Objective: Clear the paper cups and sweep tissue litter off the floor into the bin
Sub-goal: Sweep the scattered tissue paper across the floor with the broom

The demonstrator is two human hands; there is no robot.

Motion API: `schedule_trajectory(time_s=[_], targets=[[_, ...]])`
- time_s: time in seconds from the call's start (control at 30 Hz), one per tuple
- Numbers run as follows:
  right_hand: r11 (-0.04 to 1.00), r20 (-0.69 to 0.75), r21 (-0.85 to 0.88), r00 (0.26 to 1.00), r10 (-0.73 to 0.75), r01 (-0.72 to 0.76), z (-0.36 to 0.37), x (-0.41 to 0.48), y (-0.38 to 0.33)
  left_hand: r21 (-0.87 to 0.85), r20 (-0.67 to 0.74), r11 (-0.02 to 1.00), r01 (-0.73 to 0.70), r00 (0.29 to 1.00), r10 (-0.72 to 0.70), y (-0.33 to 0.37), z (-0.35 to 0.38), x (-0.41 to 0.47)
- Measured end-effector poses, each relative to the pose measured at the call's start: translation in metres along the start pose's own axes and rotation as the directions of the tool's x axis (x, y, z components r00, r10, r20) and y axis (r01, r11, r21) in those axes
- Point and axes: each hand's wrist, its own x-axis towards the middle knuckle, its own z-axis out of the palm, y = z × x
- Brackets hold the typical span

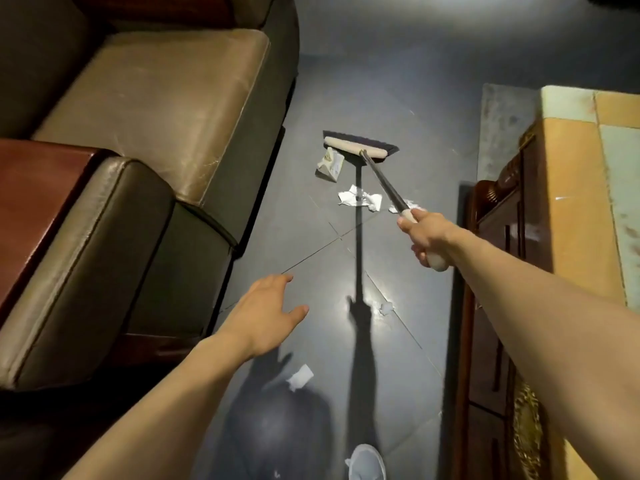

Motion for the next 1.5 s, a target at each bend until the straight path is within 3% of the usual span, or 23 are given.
schedule_trajectory(time_s=[0.33, 0.67, 0.77, 1.0, 1.23, 1.5], targets=[[0.943, -0.046, -0.326, 0.997, 0.058, -0.070, 0.009, -0.068, 0.086, 0.040, 0.003, 0.999, -0.015, 1.000, 0.015, -0.024, 0.020, -0.048], [0.861, -0.108, -0.493, 0.991, 0.085, -0.128, 0.105, -0.250, 0.238, 0.087, 0.023, 0.994, -0.066, 0.998, 0.064, -0.100, 0.053, -0.216], [0.892, -0.100, -0.426, 0.988, 0.118, -0.150, 0.138, -0.308, 0.284, 0.129, 0.054, 0.988, -0.090, 0.995, 0.083, -0.120, 0.067, -0.262], [0.997, -0.133, -0.048, 0.990, 0.048, -0.054, 0.154, -0.374, 0.332, 0.125, 0.058, 0.977, -0.174, 0.984, 0.168, -0.122, 0.087, -0.306], [0.984, -0.200, 0.173, 0.977, 0.067, -0.032, 0.130, -0.337, 0.276, 0.127, 0.057, 0.976, -0.175, 0.984, 0.169, -0.123, 0.083, -0.292], [0.994, -0.269, 0.107, 0.961, 0.057, -0.030, 0.051, -0.218, 0.195, 0.112, 0.016, 0.986, -0.121, 0.993, 0.120, -0.112, 0.059, -0.223]])
